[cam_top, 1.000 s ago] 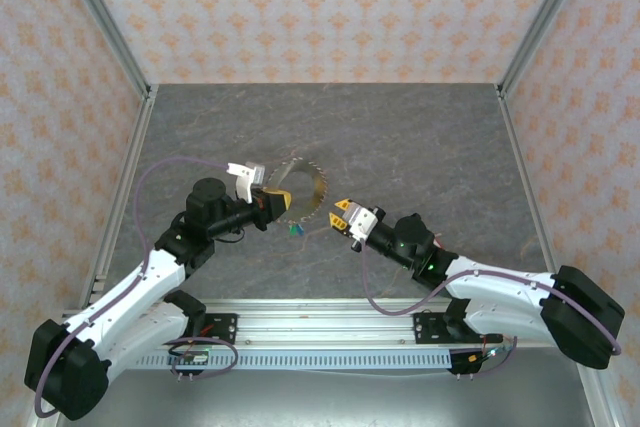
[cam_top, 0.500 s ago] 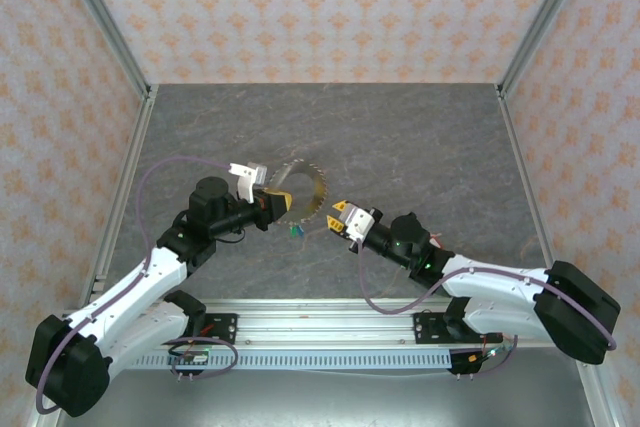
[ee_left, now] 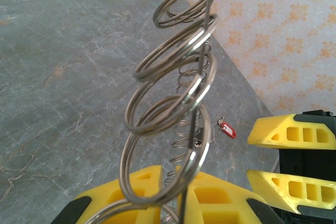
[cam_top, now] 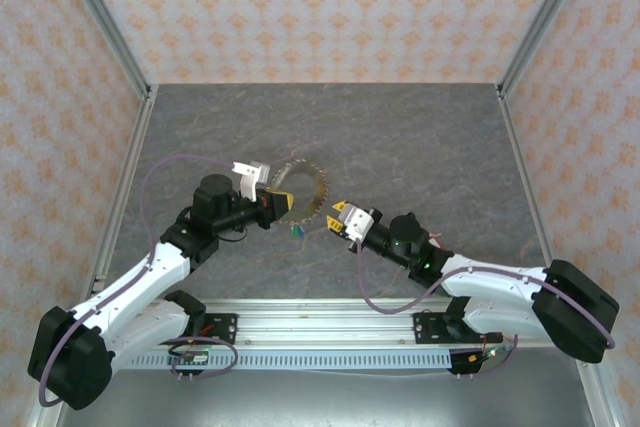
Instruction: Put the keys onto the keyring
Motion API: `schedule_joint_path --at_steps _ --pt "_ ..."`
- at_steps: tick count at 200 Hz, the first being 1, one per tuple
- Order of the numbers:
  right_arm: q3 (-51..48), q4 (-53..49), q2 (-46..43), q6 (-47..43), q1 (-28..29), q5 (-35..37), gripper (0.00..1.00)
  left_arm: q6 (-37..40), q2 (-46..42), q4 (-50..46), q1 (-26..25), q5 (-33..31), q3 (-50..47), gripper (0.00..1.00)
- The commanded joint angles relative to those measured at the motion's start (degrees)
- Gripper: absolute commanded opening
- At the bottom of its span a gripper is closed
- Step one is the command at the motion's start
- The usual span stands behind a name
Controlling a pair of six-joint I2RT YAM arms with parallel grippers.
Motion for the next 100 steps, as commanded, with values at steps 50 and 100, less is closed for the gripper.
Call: schedule_joint_path --at_steps 50,100 --pt "0.79 2.27 0.43 1.38 -0.35 0.89 0.27 0.70 0.56 2.35 -0.69 -0.03 2.88 0.00" --pt "-0.51 2.32 -0.79 2.51 -1.22 3.85 0.26 0.79 0.39 2.07 -0.71 -0.04 2.57 0.00"
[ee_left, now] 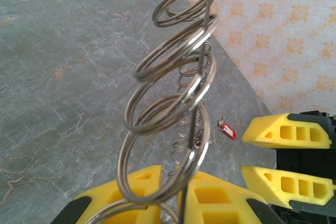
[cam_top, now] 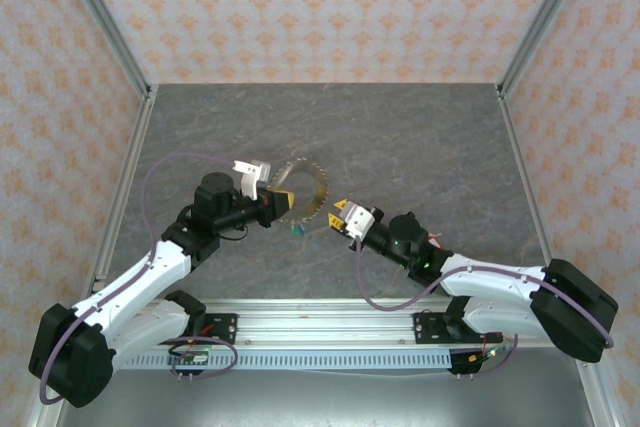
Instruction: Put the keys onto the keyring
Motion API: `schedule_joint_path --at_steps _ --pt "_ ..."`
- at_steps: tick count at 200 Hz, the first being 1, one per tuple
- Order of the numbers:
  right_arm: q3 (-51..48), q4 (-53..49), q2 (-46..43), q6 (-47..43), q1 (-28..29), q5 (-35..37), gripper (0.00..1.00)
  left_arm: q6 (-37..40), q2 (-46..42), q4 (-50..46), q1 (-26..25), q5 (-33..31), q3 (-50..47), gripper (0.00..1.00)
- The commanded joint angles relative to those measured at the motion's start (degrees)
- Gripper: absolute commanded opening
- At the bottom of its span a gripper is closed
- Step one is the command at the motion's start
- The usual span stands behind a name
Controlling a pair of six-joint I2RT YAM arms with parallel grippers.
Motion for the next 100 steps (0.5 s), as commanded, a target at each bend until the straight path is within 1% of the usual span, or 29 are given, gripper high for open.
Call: schedule_joint_path --at_steps 1,39,100 --pt "-0.50 2.28 -1.17 1.71 -0.65 1.63 0.26 0.83 -0.38 2.04 -0.69 -0.05 1.80 0.00" --pt "-0.53 2.28 -1.47 2.46 -0.83 0.39 0.26 0.88 -0.73 1.96 -0.69 -0.24 1.68 0.00" --pt "-0.26 2.37 -1.63 2.29 -0.94 -4.47 0.26 0.96 -1.03 1.35 -0.69 -0.44 1.34 0.00"
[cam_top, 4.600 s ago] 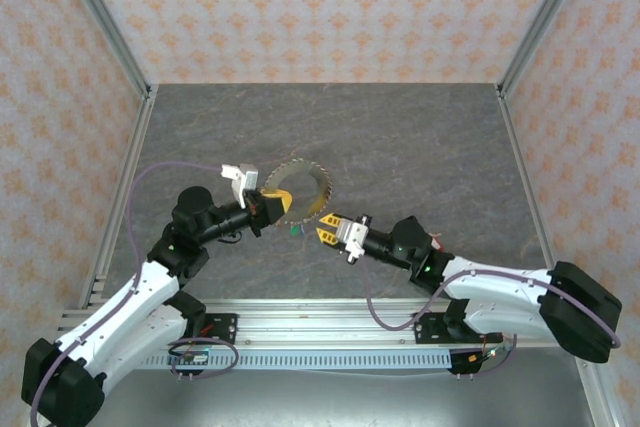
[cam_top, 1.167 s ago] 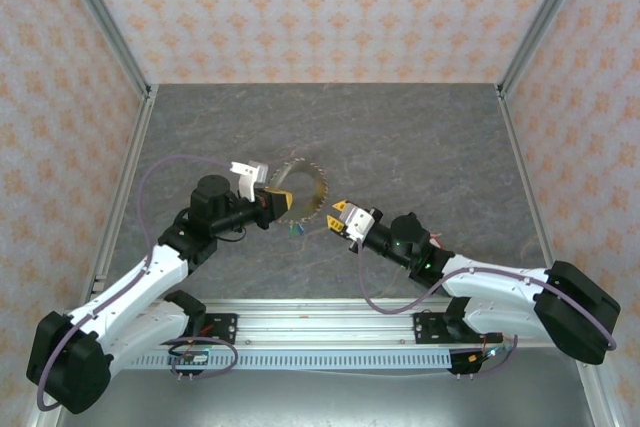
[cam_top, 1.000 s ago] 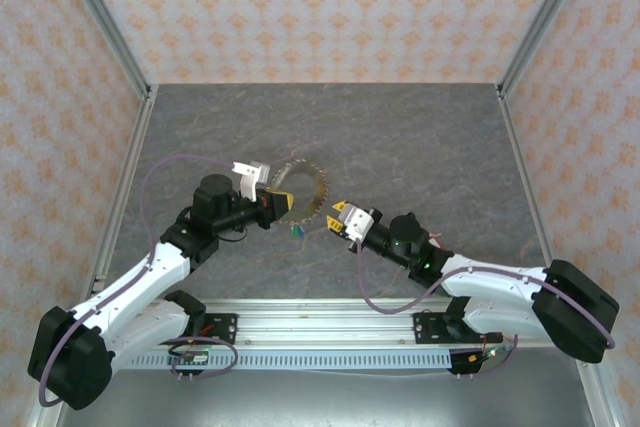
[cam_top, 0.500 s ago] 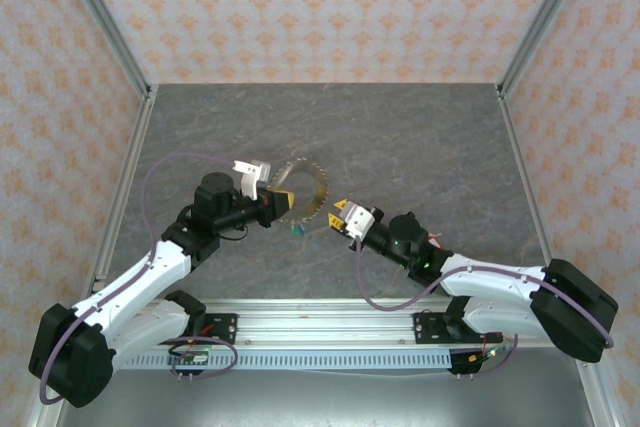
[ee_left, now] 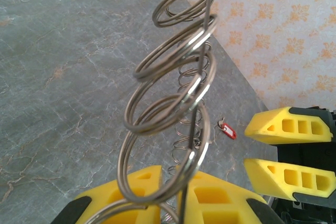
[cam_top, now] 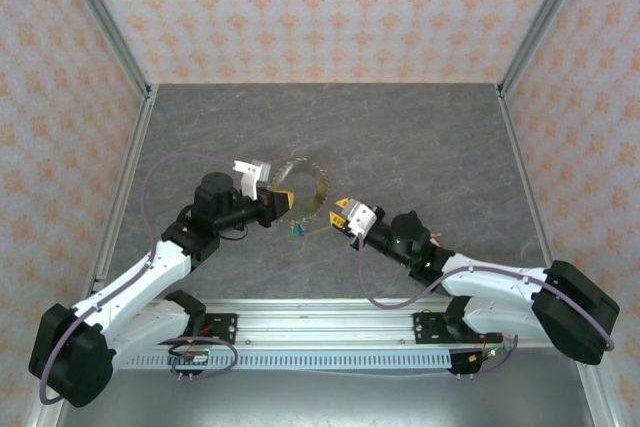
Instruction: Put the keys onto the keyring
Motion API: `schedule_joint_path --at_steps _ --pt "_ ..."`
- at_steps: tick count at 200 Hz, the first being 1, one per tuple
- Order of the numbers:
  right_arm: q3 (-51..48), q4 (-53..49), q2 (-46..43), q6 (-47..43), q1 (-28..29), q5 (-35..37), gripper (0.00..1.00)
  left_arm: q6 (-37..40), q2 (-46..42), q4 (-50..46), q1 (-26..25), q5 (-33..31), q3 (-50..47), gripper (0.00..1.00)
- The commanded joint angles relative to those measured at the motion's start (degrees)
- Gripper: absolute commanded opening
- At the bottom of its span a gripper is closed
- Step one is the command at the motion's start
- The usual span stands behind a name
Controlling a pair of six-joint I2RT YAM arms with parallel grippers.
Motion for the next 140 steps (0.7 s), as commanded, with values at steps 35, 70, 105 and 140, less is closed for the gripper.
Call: schedule_joint_path --at_steps 35,70,105,140 --pt "0.19 2.44 -0.91 0.42 -0.24 -6.83 0.26 1.23 -1.90 0.93 -0.65 -1.07 0.98 0.00" --pt "1.28 1.40 0.05 0.51 -0.17 -8.76 0.26 1.34 -2.08 1.05 -0.69 -1.10 0.72 0.00" --pt "1.92 1.42 1.26 0.87 -0.16 -9.03 0.26 1.54 -1.97 1.05 -0.71 -1.26 0.55 0.00" --pt "2.46 1.41 1.79 0.95 -0.16 -8.88 0.26 1.78 -2.67 0.57 -0.67 -2.17 0.17 0.00"
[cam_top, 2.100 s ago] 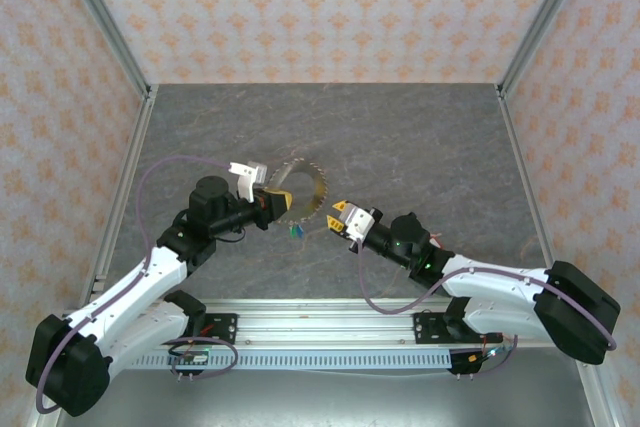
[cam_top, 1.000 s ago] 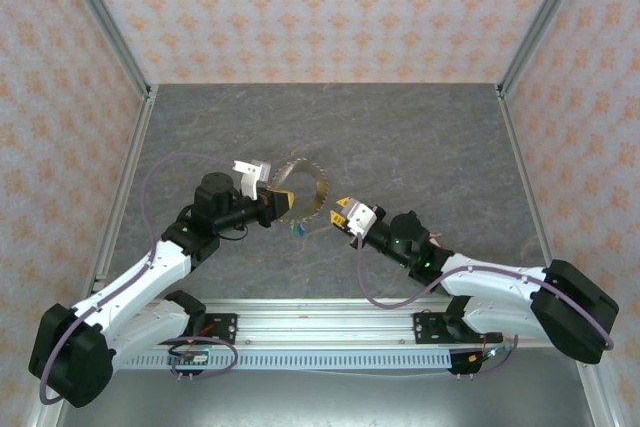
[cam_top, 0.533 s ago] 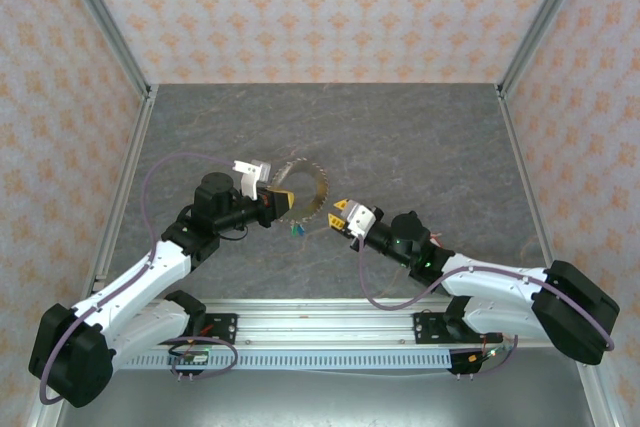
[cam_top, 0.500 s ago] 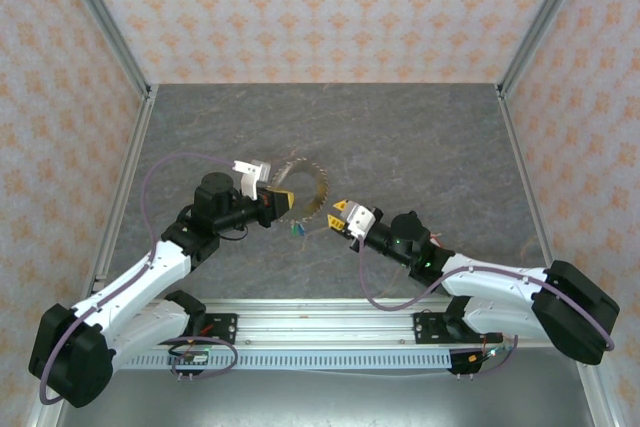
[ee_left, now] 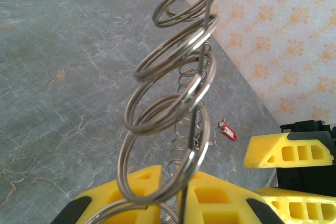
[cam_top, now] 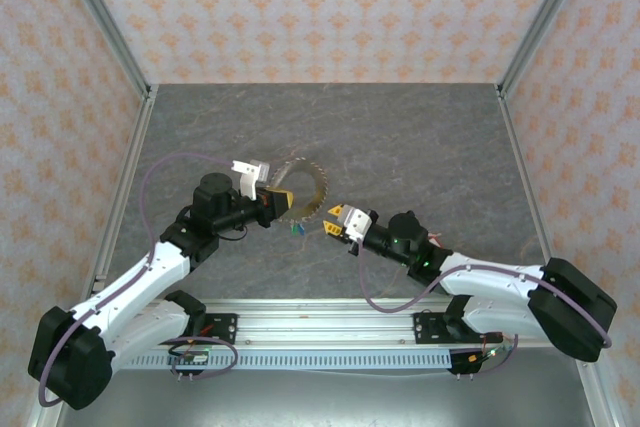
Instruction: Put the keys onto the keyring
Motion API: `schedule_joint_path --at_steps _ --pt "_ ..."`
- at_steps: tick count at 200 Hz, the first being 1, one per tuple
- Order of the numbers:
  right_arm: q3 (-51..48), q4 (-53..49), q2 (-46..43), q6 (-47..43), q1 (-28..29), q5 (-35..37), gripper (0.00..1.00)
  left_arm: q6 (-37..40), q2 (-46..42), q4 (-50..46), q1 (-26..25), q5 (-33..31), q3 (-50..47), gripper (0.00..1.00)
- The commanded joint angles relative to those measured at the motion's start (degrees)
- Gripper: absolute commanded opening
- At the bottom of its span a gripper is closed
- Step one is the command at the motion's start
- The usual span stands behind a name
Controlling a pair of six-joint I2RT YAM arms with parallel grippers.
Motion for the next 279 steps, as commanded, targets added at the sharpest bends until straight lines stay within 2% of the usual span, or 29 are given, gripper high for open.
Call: schedule_joint_path --at_steps 1,57,77,92,106,120,149,165,206,238,279 --pt "2.15 1.50 0.41 0.93 -0.16 -1.38 0.26 1.77 -1.75 0.95 -0.69 -1.50 0.21 0.00" --pt "2.55 1.58 1.07 1.28 -0.16 -1.16 0.26 1.73 -2.19 0.72 -0.64 -2.45 -0.31 0.00" --pt "2.01 4.06 1.38 2.91 -0.16 2.88 0.26 0.77 -2.44 1.58 -0.46 -3.23 -0.60 0.00" --pt "1.67 4.59 1.15 3.74 -0.16 6.61 0.26 -0.80 -2.30 4.87 0.16 0.91 -1.32 0.00" --pt "1.73 3.15 0.24 3.18 -0.24 7.52 0.26 -1.33 -1.32 3.20 0.31 0.64 -0.31 0.00" --pt "2.03 1.12 -0.99 2.65 -0.33 5.85 0.26 -0.54 0.11 2.88 0.56 2.65 -0.02 0.00" --pt "3.40 -3.86 -1.63 -0.34 -0.17 -2.83 0.26 -2.81 -0.18 9.24 0.58 7.18 -1.62 0.00" --pt "3.40 -4.27 -0.87 -2.61 0.34 -5.89 0.26 -2.42 -0.50 9.58 0.55 9.50 -0.87 0.00" --pt "2.80 -0.79 2.66 -5.96 2.67 -1.62 0.25 0.53 -5.49 7.75 0.52 9.78 -0.90 0.00" --pt "3.05 2.36 4.16 -6.45 3.44 -2.36 0.23 1.77 -8.77 6.11 0.56 9.05 -1.45 0.00" --pt "1.63 12.39 6.78 -5.36 4.15 0.43 0.22 1.63 -9.37 5.84 0.54 9.14 -1.45 0.00"
